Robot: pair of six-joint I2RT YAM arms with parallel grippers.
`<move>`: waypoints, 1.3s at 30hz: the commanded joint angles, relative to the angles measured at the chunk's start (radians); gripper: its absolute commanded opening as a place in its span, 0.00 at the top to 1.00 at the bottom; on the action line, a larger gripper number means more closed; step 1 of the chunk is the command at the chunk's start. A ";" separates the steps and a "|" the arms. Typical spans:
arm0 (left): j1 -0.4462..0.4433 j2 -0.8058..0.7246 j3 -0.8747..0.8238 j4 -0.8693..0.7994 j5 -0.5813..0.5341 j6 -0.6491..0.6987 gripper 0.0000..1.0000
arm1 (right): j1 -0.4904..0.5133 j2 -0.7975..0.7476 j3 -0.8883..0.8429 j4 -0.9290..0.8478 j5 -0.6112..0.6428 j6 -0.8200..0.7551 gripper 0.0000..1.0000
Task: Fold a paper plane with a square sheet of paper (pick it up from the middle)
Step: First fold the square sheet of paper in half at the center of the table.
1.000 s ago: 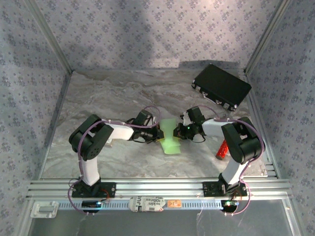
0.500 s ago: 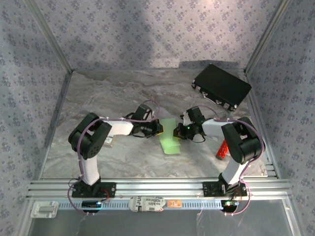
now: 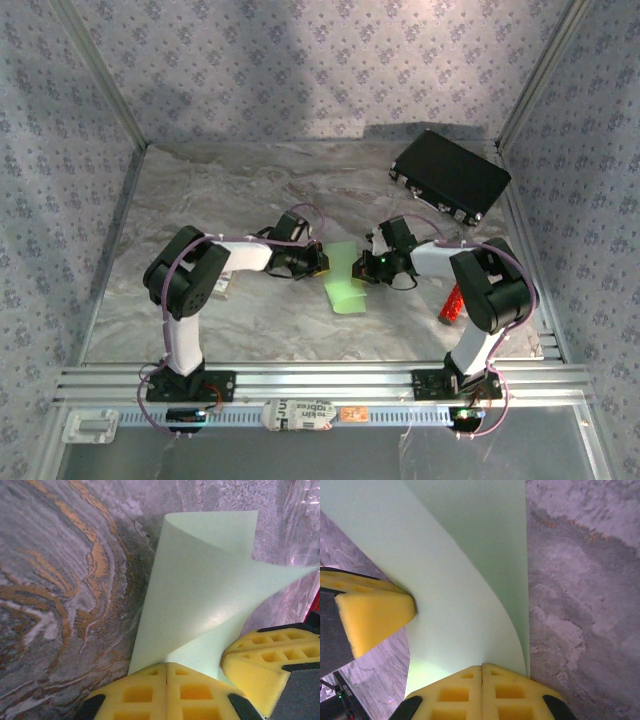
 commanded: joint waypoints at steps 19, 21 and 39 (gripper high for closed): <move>0.042 0.092 0.061 -0.081 -0.011 0.065 1.00 | 0.010 0.055 -0.042 -0.149 0.162 -0.025 1.00; 0.045 0.078 0.058 -0.065 -0.007 0.052 1.00 | 0.013 0.054 -0.042 -0.149 0.162 -0.027 1.00; 0.087 0.102 0.126 -0.101 0.001 0.088 1.00 | 0.014 0.059 -0.043 -0.146 0.157 -0.030 1.00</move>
